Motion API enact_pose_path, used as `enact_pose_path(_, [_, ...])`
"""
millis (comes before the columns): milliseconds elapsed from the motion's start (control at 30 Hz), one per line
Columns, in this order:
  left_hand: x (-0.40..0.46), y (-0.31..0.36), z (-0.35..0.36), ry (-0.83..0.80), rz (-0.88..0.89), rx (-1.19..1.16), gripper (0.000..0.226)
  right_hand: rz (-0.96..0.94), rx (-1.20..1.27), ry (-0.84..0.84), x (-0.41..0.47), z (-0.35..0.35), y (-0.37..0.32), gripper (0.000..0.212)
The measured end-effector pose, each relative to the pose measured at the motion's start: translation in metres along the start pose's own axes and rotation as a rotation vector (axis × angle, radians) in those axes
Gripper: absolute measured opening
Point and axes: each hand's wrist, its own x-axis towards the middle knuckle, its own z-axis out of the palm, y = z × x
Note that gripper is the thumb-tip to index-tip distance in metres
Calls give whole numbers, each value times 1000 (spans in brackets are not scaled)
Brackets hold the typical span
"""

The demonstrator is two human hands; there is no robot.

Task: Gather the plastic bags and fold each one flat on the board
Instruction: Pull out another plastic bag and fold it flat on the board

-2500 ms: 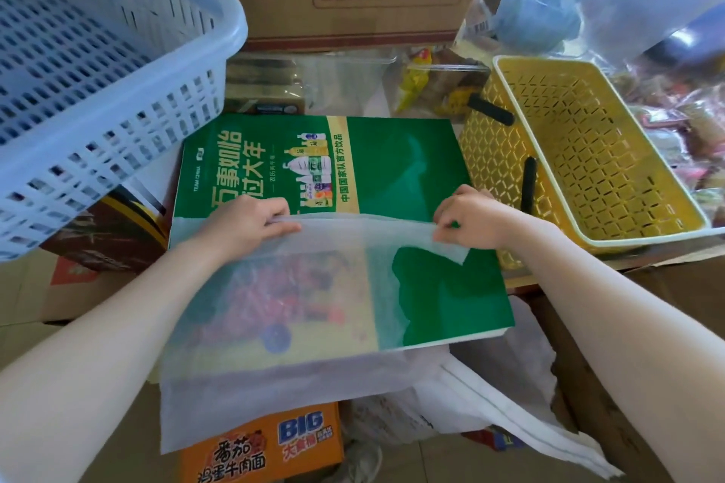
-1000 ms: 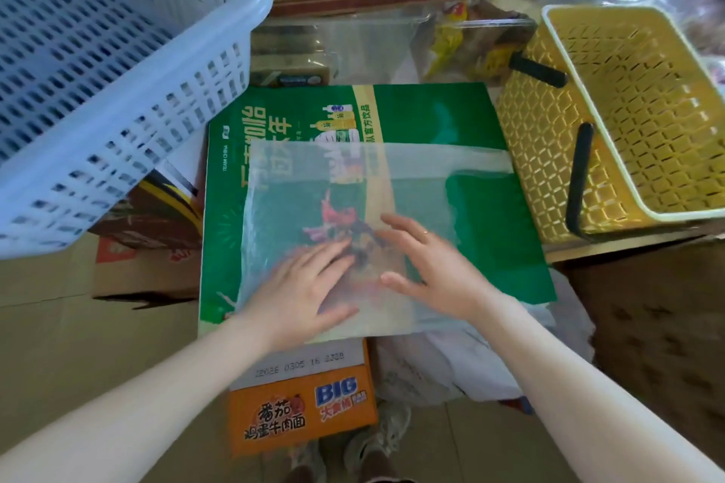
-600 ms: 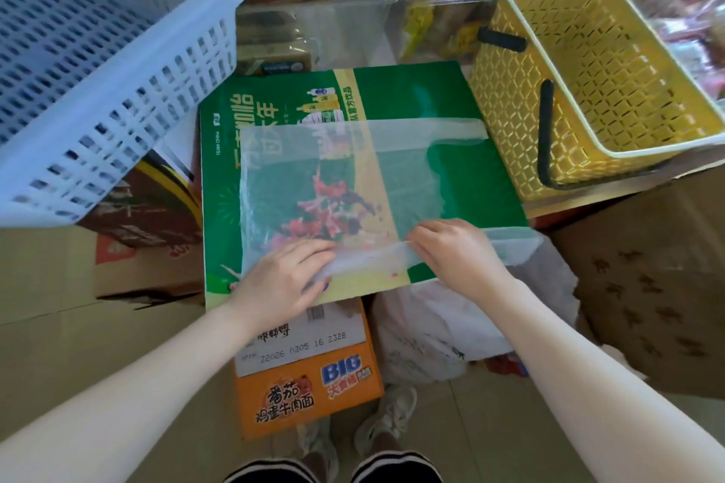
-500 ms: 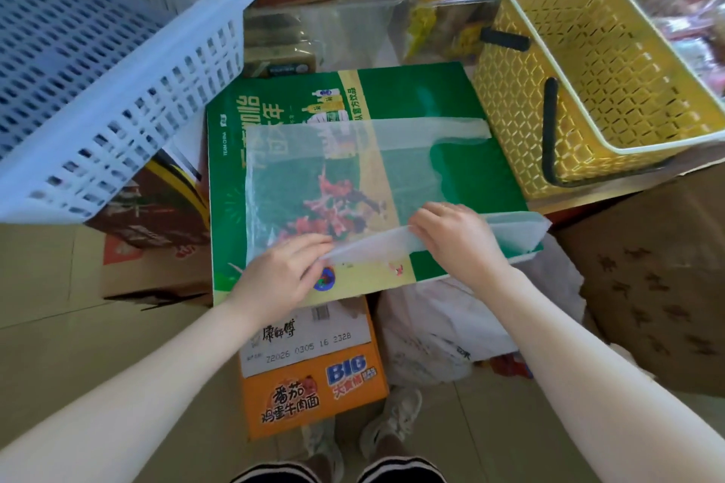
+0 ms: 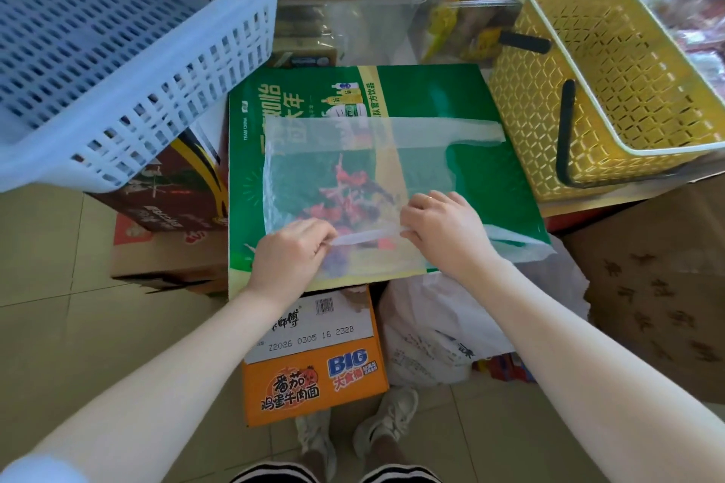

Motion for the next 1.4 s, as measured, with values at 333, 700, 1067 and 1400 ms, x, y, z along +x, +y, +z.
enact_pose_path(333, [-25,-28,-2,-181,-23,58,55,98,-135,-21,-24,20,7,34])
enact_pose_path(700, [-7,13,17,-199,112,206,72,205,-78,53,-20,33,14,36])
enact_pose_path(1067, [19,29,53,-132,51,39,43,120,192,79,-68,43,45,32])
enact_pose_path(1400, [39,29,55,-151,47,33,13,30,-132,116,-46,44,63,10])
